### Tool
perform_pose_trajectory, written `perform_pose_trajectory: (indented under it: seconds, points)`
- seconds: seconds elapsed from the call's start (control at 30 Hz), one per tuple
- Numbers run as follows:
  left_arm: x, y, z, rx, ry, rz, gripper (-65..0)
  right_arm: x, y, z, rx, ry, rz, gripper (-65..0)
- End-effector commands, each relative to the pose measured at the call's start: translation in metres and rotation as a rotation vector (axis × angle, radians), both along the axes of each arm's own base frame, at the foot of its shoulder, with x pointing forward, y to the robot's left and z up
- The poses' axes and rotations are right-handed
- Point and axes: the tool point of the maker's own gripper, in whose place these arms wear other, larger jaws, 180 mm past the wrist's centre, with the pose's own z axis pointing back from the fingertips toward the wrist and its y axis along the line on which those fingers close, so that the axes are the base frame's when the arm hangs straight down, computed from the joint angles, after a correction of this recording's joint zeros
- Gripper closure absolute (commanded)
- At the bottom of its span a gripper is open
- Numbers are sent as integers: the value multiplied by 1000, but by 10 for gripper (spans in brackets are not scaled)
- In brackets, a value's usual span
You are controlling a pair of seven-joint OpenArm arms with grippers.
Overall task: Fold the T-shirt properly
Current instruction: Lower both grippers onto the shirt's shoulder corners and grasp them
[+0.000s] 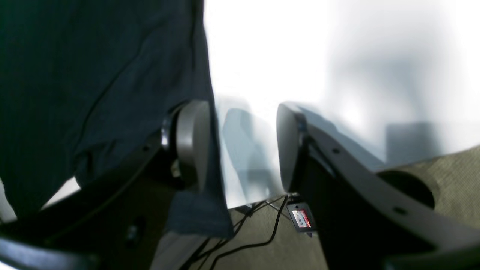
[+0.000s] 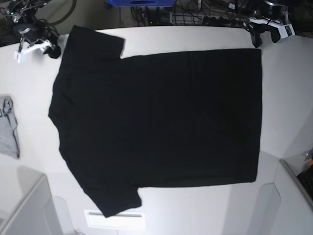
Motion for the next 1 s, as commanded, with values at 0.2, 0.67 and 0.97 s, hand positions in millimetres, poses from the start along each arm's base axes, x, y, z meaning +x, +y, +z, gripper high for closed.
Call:
perform_pose_trajectory:
  seconds: [0.2, 0.67, 0.97]
  points:
    - [6, 0, 10, 4, -37, -10, -446, -2, 42, -13, 56, 41, 137, -279]
    - [26, -23, -17, -111, 69, -17, -443, -2, 43, -13, 59, 41, 138, -153]
    - [34, -33, -27, -156, 125, -33, -441, -2, 44, -14, 62, 47, 145, 0]
